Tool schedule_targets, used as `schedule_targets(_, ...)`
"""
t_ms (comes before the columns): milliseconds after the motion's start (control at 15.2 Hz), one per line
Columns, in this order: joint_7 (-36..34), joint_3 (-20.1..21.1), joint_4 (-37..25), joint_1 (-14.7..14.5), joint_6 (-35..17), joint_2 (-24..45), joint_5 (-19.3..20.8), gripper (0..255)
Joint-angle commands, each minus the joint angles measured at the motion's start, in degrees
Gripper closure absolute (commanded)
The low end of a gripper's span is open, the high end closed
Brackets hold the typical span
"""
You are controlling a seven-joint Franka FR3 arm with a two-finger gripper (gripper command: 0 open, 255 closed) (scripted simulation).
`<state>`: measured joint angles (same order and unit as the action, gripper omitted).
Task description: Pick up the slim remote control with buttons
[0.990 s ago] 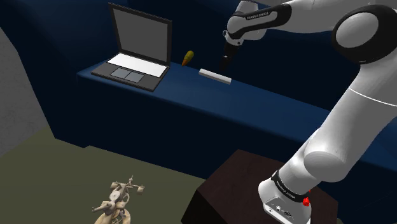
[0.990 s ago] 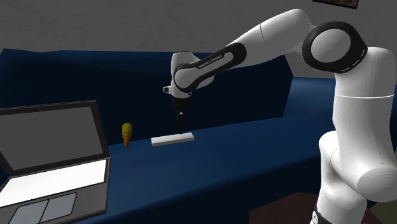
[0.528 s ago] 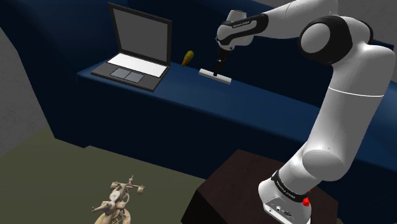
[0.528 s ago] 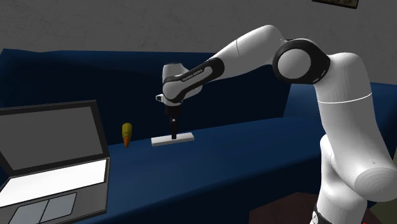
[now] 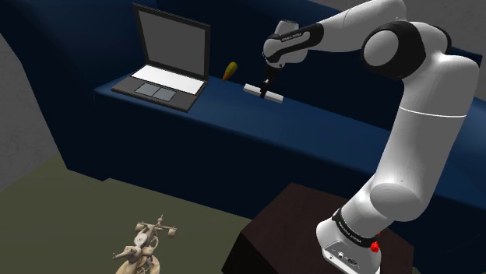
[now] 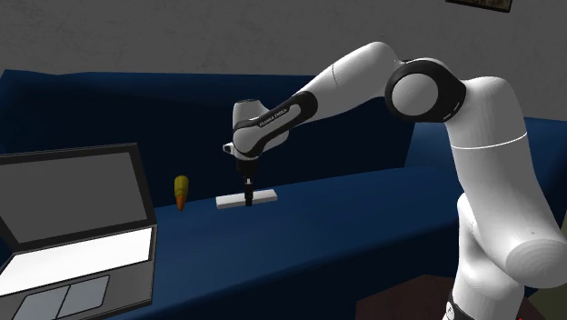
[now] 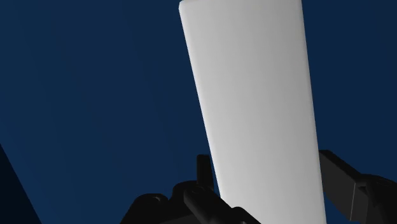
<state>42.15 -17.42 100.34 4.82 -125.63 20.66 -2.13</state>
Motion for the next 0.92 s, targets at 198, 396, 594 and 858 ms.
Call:
schedule_targets(198, 0.1, 0.0, 0.0, 0.1, 0.0, 0.1, 0.0, 255)
schedule_targets(396, 0.1, 0.0, 0.0, 0.1, -0.1, 0.1, -0.1, 255)
schedule_targets(594, -0.1, 0.0, -0.3, 0.0, 0.6, -0.2, 0.1, 255)
schedule_targets(858, -0.1, -0.2, -1.9, -0.2, 3.3, -1.3, 0.4, 255)
